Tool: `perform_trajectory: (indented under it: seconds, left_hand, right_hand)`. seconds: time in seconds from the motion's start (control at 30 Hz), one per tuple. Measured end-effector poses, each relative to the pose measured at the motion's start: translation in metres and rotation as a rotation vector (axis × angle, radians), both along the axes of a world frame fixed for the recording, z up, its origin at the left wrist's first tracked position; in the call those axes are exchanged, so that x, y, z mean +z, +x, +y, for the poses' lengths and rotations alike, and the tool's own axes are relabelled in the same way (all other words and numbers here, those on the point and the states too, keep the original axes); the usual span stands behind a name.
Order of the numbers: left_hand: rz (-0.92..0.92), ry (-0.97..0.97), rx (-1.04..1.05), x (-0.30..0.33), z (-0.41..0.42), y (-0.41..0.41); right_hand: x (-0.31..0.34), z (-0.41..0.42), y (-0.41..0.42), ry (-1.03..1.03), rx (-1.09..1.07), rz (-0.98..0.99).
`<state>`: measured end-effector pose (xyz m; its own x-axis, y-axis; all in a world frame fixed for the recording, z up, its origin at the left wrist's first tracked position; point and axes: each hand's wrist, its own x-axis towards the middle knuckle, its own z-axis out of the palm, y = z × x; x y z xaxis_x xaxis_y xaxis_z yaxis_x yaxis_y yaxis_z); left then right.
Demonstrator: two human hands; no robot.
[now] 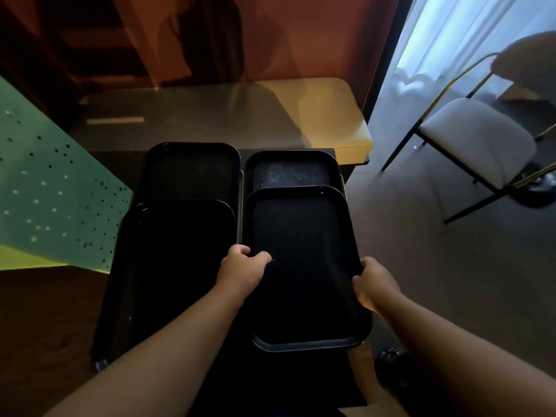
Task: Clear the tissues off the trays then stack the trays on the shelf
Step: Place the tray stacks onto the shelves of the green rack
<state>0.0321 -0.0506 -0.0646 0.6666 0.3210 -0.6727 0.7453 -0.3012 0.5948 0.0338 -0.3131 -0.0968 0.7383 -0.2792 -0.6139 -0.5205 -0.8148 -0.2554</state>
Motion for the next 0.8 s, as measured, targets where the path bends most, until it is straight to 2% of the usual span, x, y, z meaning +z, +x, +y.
perform_trajectory:
  seconds: [0.27, 0.4, 0.57, 0.7, 0.8]
  left_hand:
    - [-0.134, -0.123, 0.133, 0.003, 0.012, 0.075]
    - [-0.078, -0.132, -0.021, 0.008, 0.011, 0.096]
    - [-0.022, -0.046, -0.190, 0.004, -0.001, 0.095]
    - [0.006, -0.012, -0.260, 0.001, -0.003, 0.090]
    - [-0.001, -0.055, -0.237, 0.004, -0.001, 0.088]
  right_hand:
    - [0.006, 0.010, 0.070, 0.012, 0.025, -0.120]
    - [0.006, 0.021, 0.089, -0.049, 0.086, -0.081]
    - [-0.001, 0.030, 0.093, -0.051, 0.075, -0.006]
    - [-0.004, 0.028, 0.094, 0.013, -0.029, -0.028]
    - [-0.001, 0.024, 0.095, 0.096, -0.167, -0.028]
